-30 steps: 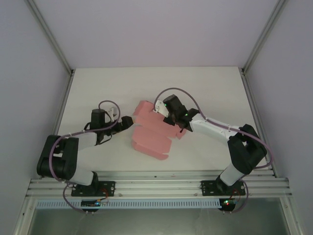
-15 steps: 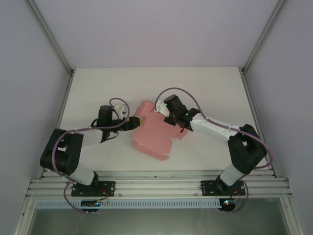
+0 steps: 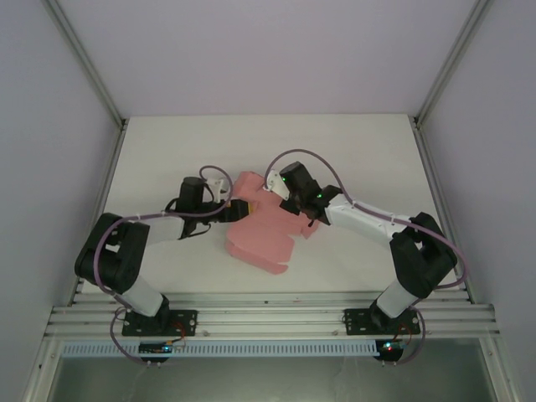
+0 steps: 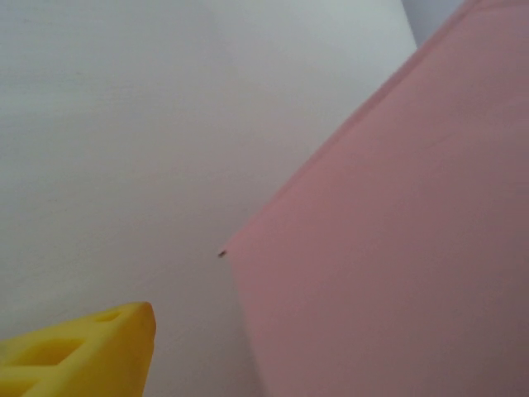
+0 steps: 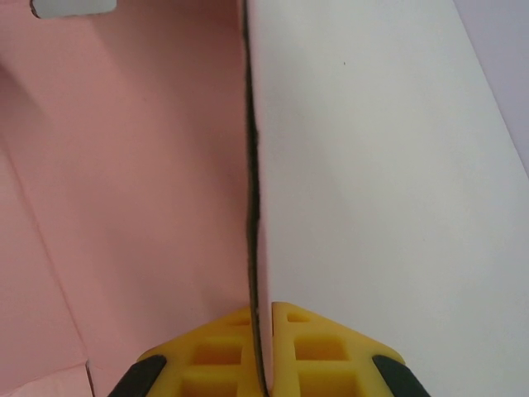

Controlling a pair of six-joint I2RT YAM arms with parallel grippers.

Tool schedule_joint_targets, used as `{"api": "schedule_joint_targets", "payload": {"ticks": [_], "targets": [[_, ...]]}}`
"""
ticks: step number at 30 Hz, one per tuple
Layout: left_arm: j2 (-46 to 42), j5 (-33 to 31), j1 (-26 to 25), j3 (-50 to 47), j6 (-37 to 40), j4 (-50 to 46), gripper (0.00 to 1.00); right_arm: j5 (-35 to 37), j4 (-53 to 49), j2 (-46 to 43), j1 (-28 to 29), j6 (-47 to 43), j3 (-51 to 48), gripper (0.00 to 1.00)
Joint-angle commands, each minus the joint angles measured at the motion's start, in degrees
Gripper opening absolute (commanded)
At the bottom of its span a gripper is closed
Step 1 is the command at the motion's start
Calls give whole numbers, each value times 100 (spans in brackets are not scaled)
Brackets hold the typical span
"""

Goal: Assemble paper box

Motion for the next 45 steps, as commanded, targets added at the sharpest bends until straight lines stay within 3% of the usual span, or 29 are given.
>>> {"api": "schedule_joint_targets", "payload": {"ticks": [1,4,7,17,24,32,35,45], "targets": [[-40,-883,-241,304,401,-664,75,-108,145,-188,51,141,23,2],[-63,-1593,-465,475,662,-1142,77,-106,154,-207,64,153,16,2],[-37,-1884,-646,557,805,-1294,77,-153,172,-206,79,152,6,2],[-122,-2063,-873,561,807,-1251,79,-87,95,-190,104,157,-70,2],[-727,-2088,-858,374,821,-1376,96,298,-173,-16,100,-383,147,2],[-1789,-2400,-609,-72,835,-1650,99,693,-220,255,73,-964,565,2],[-2057,-2836,-516,-155,869,-2014,100,1062,189,352,147,-1410,572,2],[-2033,-3137,0,-233,405,-2552,99,1875,1104,709,432,-2436,691,2]]}}
